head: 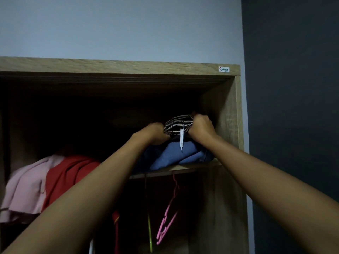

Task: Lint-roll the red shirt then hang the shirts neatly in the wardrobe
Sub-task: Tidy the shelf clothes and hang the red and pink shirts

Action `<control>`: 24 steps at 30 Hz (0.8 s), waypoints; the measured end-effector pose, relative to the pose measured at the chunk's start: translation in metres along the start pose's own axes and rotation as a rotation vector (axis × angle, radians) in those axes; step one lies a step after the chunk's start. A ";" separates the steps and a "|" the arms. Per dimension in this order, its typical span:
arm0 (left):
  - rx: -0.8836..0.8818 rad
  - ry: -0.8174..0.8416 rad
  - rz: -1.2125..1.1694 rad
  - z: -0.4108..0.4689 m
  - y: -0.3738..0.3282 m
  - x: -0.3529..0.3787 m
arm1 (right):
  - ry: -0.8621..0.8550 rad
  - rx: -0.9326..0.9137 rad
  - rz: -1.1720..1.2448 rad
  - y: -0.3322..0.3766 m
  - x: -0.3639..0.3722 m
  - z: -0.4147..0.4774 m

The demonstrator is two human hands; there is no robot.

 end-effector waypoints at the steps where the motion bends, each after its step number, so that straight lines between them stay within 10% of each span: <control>1: 0.014 0.006 -0.019 0.001 -0.005 0.003 | -0.029 0.024 0.023 -0.003 -0.001 0.001; 15: 0.162 -0.178 0.131 -0.038 0.012 0.001 | 0.312 -0.159 0.067 0.001 -0.002 -0.044; 24: 0.213 -0.255 0.124 -0.052 0.013 0.017 | 0.143 -0.187 0.053 -0.005 0.013 -0.045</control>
Point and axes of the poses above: each hand's wrist, its own z-axis towards the middle knuckle, its own x-axis out of the palm, y = z × x, the point moved 7 cm from there along z, towards the middle knuckle, and after that the axes turned 1 degree about -z, right-handed, at the moved point
